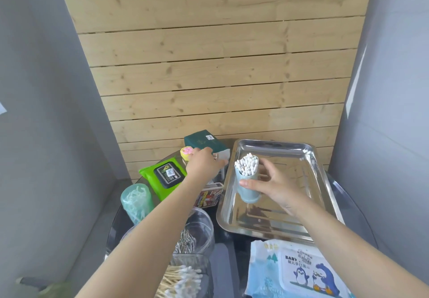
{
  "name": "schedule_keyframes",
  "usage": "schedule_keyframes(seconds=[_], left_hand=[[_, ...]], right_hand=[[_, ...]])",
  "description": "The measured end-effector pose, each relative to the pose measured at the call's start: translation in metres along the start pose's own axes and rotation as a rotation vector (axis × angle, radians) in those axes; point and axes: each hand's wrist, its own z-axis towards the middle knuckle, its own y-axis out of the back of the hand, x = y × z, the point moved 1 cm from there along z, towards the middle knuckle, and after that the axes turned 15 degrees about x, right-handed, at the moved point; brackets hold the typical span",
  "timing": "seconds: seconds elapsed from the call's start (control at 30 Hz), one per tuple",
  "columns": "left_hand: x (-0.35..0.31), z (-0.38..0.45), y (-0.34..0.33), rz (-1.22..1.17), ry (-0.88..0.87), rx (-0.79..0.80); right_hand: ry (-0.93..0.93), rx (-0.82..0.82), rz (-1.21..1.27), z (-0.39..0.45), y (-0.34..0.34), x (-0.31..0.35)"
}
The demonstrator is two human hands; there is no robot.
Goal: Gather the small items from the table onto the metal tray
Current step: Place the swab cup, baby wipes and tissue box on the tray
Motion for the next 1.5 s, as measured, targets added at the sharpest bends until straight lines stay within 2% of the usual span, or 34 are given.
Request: schedule_keyframes(seconds=[0.2,0.3,0.4,0.47,0.53,0.63,0.77,0.9,1.13,1.5], left_hand=[[-0.010,0.002,-0.002,0.150,-0.030,-0.047],[-0.012,-0.006,0.000,0.101,-0.046,-0.045],[-0.009,-0.020,0.014,-0.124,-0.102,-0.134],[-0.007,-0.037,0.028,-0.360,-0.151,-0.226],[-0.005,-0.054,0.039,-0.614,-0.176,-0.236],[-0.003,-0.068,0.041,-0.909,-0.179,-0.092],[0.002,-0.069,0.034,-1.104,-0.166,0.074],[0.008,-0.066,0.032,-1.175,-0.115,0.156],[0.003,-0.067,0.030,-1.108,-0.203,0.196],[0.001,-0.067,0.029,-1.056,-0.263,0.172]], right_hand=[[-0.013,-0.035,-0.002,0.002,0.006,-0.008],[0.002,-0.044,0.089,0.000,0.003,-0.007],[0.009,-0.045,0.169,-0.002,0.004,-0.013],[0.032,-0.041,0.198,-0.003,0.006,-0.014],[0.050,-0.048,0.222,-0.005,0.007,-0.013],[0.082,-0.062,0.223,-0.006,0.006,-0.013],[0.090,-0.111,0.152,-0.010,0.007,-0.013],[0.085,-0.124,0.023,-0.011,0.007,-0.013],[0.140,-0.165,-0.135,-0.014,0.002,-0.005],[0.105,-0.199,-0.263,-0.015,0.004,-0.003]])
